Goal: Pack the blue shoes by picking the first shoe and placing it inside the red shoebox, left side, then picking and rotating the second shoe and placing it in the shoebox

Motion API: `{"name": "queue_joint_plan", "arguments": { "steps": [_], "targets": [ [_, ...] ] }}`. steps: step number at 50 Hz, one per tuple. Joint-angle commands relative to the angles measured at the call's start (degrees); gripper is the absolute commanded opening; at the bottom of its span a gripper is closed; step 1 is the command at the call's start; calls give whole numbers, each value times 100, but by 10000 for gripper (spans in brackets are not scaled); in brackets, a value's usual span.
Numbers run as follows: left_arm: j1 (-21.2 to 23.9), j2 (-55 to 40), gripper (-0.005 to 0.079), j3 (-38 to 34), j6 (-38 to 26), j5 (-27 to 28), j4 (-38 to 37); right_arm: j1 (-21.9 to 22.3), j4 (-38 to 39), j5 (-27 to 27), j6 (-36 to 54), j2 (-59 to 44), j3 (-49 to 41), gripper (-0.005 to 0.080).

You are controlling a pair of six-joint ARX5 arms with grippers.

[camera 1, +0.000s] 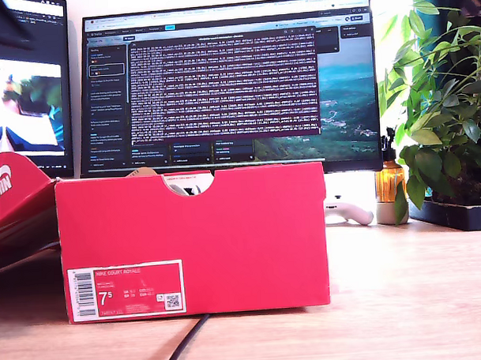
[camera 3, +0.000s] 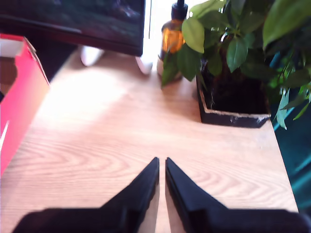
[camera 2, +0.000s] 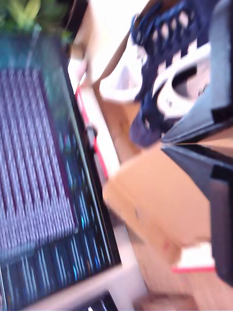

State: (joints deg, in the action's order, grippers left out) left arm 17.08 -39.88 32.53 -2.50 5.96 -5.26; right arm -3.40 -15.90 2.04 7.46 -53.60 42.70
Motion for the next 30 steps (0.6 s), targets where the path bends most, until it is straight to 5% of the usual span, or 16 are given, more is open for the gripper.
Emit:
{"name": "queue_joint_plan", "arguments": {
  "steps": [1, 30],
  "targets": [
    [-205, -11, -16, -170, 63, 153, 92, 20, 223, -4, -17, 125, -278, -10],
    [-647, 1231, -16, -1563, 704, -321, 409, 380, 1381, -61, -367, 621, -1617, -10]
  ]
}}
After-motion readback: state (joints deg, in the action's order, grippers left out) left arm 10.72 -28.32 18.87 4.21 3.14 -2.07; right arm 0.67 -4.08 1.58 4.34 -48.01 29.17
